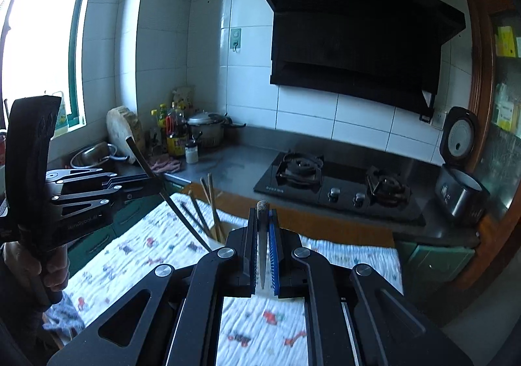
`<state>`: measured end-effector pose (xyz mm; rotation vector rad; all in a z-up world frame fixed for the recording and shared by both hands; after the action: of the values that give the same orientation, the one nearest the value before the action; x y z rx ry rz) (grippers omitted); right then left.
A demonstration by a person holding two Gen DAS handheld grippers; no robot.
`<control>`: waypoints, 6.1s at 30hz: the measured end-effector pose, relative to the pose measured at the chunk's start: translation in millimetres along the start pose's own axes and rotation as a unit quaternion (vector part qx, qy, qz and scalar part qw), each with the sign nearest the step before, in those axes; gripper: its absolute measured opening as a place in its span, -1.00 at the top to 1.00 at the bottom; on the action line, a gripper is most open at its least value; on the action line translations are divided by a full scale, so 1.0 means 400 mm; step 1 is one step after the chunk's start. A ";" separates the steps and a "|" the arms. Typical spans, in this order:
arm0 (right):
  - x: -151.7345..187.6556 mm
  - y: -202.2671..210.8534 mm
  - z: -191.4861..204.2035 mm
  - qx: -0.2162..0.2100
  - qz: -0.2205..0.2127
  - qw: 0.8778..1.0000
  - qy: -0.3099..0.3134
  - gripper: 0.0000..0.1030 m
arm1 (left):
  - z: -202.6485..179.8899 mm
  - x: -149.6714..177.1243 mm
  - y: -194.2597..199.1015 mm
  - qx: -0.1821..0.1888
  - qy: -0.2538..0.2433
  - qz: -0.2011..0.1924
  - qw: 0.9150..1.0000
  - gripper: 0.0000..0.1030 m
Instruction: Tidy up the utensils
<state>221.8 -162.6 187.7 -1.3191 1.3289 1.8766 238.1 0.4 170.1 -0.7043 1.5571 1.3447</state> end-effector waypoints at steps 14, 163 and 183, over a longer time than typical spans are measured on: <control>-0.069 -0.135 -0.079 0.048 0.000 0.999 -0.009 0.87 | 0.092 -0.017 -0.182 -0.012 0.033 0.042 0.998 0.90; 0.534 0.157 0.063 0.105 0.022 0.992 -0.062 -0.87 | -0.085 0.503 0.251 -0.076 0.032 0.047 0.996 -0.90; 0.533 0.158 0.066 0.102 0.022 0.993 -0.064 -0.87 | -0.084 0.502 0.251 -0.074 0.032 0.050 0.996 -0.90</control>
<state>71.0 -193.7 25.0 -1.0584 1.4499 1.7686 60.4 21.0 30.4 -0.7756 1.5717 1.5367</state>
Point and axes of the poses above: each gripper's, at about its wrist camera, not at the fingertips, and y roughly against the way its jaws point, z to its left, x to its underside, the point moved 3 cm from there along -y, roughly the way its jaws point, and after that the axes turned 6 degrees about -y, right-handed, at the moved point
